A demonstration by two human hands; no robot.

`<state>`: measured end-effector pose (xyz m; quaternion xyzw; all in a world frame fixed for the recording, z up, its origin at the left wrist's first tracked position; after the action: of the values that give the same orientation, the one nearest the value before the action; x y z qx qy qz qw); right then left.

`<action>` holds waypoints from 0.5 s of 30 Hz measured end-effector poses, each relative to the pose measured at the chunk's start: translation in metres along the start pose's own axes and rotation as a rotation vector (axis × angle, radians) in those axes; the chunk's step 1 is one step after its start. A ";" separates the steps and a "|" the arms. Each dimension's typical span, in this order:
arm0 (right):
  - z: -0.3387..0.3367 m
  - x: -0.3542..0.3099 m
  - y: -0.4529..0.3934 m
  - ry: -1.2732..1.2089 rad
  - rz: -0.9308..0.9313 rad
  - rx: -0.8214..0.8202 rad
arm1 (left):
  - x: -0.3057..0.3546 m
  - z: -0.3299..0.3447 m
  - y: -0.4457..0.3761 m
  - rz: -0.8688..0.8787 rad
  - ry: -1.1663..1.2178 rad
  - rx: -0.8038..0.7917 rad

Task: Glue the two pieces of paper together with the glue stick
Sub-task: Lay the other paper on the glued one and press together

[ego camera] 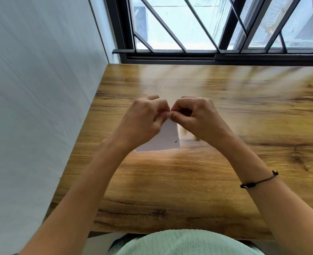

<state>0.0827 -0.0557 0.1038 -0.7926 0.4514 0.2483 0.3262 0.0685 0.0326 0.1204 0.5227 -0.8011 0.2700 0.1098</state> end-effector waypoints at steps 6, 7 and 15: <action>-0.013 0.001 -0.005 -0.113 0.033 0.101 | 0.001 -0.017 -0.006 -0.062 0.034 0.192; -0.012 0.003 -0.003 -0.129 0.048 0.116 | -0.003 -0.021 -0.006 -0.102 0.057 0.232; 0.009 0.042 0.029 -0.211 0.215 0.120 | -0.061 -0.027 0.013 -0.443 0.263 0.414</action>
<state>0.0757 -0.0834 0.0606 -0.6884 0.5108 0.3363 0.3901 0.0801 0.0990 0.1103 0.6562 -0.5750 0.4618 0.1597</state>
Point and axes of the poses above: each hand's wrist, its own y-axis away from the middle knuckle, its own z-axis out of the palm, x = y × z, the point moved 10 cm from there along -y, towards the middle knuckle, and after that the axes turned 2 degrees about -z, right-handed, at the moved point
